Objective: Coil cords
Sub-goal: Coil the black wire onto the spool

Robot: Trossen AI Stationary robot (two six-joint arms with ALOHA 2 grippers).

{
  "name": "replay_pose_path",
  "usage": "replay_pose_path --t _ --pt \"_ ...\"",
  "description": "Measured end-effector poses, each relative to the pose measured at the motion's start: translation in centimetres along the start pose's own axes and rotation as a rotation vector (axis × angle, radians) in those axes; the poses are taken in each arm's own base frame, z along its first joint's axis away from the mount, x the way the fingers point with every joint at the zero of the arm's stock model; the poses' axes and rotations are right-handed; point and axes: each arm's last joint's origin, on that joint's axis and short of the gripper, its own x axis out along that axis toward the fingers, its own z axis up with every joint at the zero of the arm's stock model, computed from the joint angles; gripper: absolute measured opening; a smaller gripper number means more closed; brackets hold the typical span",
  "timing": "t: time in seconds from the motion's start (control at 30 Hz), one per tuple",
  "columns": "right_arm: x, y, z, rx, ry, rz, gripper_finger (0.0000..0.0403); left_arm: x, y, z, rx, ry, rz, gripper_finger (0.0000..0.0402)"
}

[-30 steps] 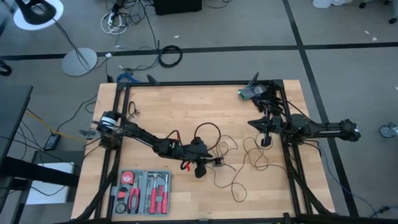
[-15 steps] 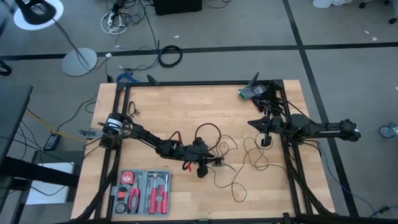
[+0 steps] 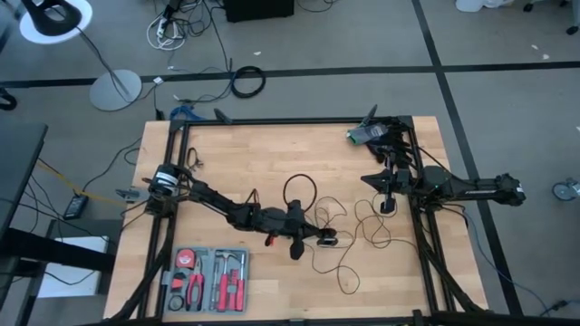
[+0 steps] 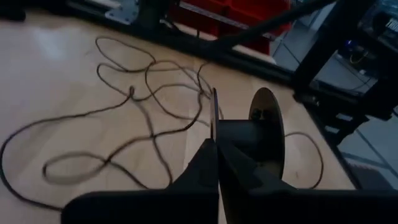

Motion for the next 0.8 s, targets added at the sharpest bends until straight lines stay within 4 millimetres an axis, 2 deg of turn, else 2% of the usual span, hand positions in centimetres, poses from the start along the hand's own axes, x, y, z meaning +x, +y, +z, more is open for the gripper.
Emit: replay_pose_path --t 0.3,0.43,0.6,0.7,0.8 --pt "0.0 0.0 0.0 0.0 0.0 0.0 0.0009 -2.2 0.3 4.1 0.058 -0.01 0.083 0.0001" --pt "0.0 0.0 0.0 0.0 0.0 0.0 0.0009 -4.3 0.0 6.4 0.142 -0.007 0.201 0.0" --pt "0.0 0.0 0.0 0.0 0.0 0.0 0.0009 -7.7 -0.4 8.5 0.236 -0.002 0.44 0.0" --pt "0.0 0.0 0.0 0.0 -0.001 0.0 0.0009 -9.9 -0.7 8.5 0.255 -0.036 0.559 0.0" --pt "0.0 0.0 0.0 0.0 -0.001 0.0 0.0009 -11.6 -0.7 7.4 0.234 -0.063 0.635 0.0"
